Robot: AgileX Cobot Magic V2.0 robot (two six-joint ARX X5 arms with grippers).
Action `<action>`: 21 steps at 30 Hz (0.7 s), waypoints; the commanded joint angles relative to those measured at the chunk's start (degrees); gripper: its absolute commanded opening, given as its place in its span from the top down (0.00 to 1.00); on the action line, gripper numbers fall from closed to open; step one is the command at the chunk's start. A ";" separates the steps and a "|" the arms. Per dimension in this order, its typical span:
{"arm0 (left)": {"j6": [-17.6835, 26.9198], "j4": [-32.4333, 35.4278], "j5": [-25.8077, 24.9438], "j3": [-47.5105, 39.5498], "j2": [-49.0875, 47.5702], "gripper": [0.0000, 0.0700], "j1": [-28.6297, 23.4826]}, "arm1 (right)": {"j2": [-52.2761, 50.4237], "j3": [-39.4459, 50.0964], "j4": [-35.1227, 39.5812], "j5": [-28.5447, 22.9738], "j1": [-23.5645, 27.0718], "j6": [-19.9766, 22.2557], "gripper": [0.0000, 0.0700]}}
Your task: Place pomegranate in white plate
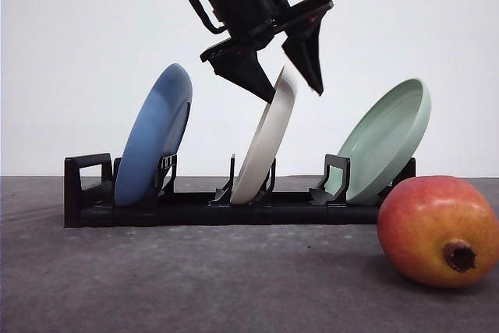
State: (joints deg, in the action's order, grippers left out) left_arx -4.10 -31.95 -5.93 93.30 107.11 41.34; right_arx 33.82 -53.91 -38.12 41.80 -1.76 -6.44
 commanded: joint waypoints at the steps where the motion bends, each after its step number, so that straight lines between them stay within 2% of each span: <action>1: -0.02 -0.04 0.15 1.49 1.08 0.54 0.57 | 0.17 -1.01 0.34 0.07 0.02 -0.66 0.15; 4: -0.12 -0.28 0.13 1.49 1.32 0.69 0.57 | 0.17 -1.01 0.35 0.07 0.02 -0.86 0.15; 7: -0.75 -0.26 0.11 1.49 1.38 0.95 0.57 | 0.17 -0.99 0.34 0.18 0.02 -1.10 0.15; 8: -0.76 -0.29 0.11 1.49 1.38 1.00 0.57 | 0.17 -1.01 0.34 0.20 0.02 -1.11 0.15; 16: -2.99 -2.39 0.11 1.66 1.31 1.00 0.59 | 0.17 -1.01 0.34 0.20 0.02 -1.31 0.15; 21: -2.91 -4.40 0.13 3.60 0.04 1.00 0.67 | 0.17 -0.99 0.34 0.20 0.02 -1.29 0.15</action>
State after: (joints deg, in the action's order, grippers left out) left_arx -7.14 -36.72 -5.93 94.69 107.10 41.39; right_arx 33.82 -53.91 -38.17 41.85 -1.76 -7.33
